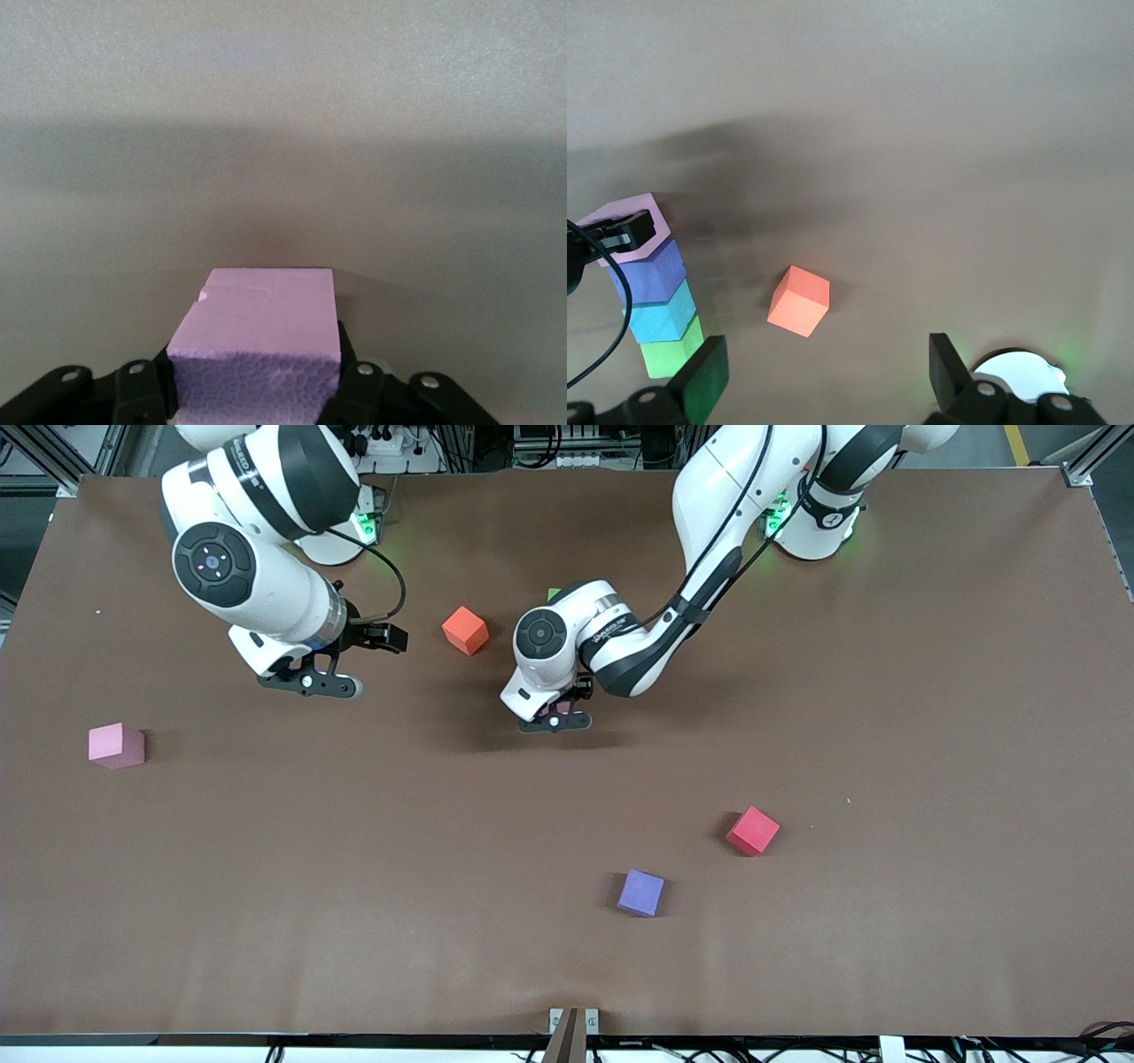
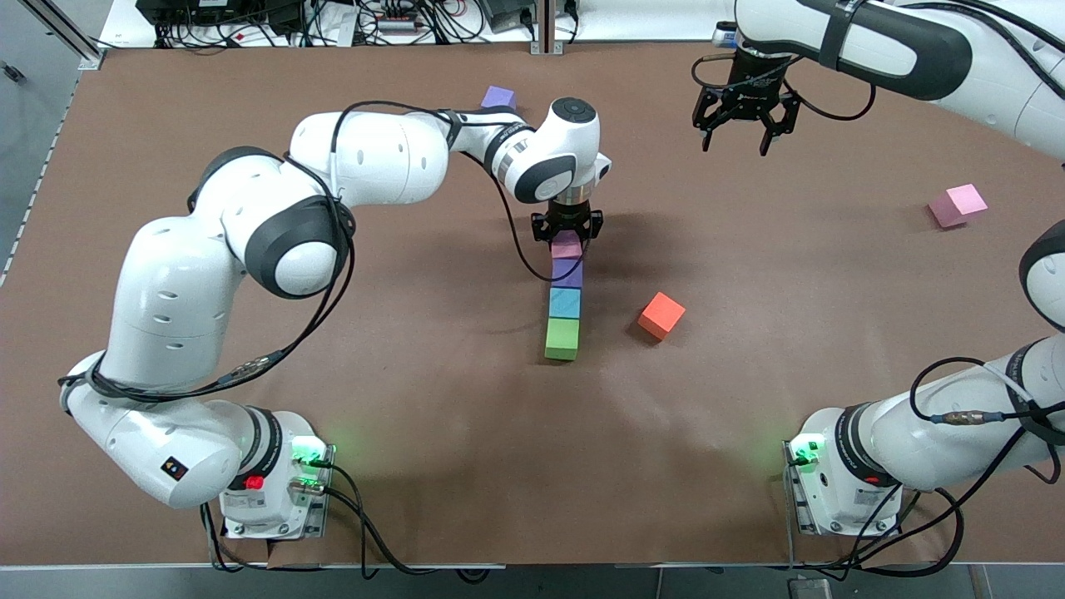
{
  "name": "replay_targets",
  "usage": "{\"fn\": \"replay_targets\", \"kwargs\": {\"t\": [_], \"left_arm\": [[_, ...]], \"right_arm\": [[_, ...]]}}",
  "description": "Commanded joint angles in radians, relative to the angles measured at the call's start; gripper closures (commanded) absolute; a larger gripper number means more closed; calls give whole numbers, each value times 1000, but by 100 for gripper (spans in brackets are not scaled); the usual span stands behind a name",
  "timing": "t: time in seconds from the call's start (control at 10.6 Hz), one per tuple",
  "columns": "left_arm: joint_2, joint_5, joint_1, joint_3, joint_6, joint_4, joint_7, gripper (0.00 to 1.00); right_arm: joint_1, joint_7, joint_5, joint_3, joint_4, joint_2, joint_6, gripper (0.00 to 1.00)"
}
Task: Arrange blocks into number 1
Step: 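Reach the orange cube with the right gripper while the left gripper withdraws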
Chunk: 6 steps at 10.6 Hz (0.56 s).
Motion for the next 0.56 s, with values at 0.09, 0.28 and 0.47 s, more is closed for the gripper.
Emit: {"fn": "replay_targets", "kwargs": {"t": [0.09,0.28,0.47], "left_arm": [[3,3,-19,11,8,3,-9,100],[3,2,-19,11,8,1,-10,100],[1,3,-16,11,8,1,-6,1]], "right_arm": [[-9,1,-11,11,-23,-27,8,0],[-9,4,-11,11,-23,-25,8,0],[-9,6,-11,11,-23,-25,8,0]]}}
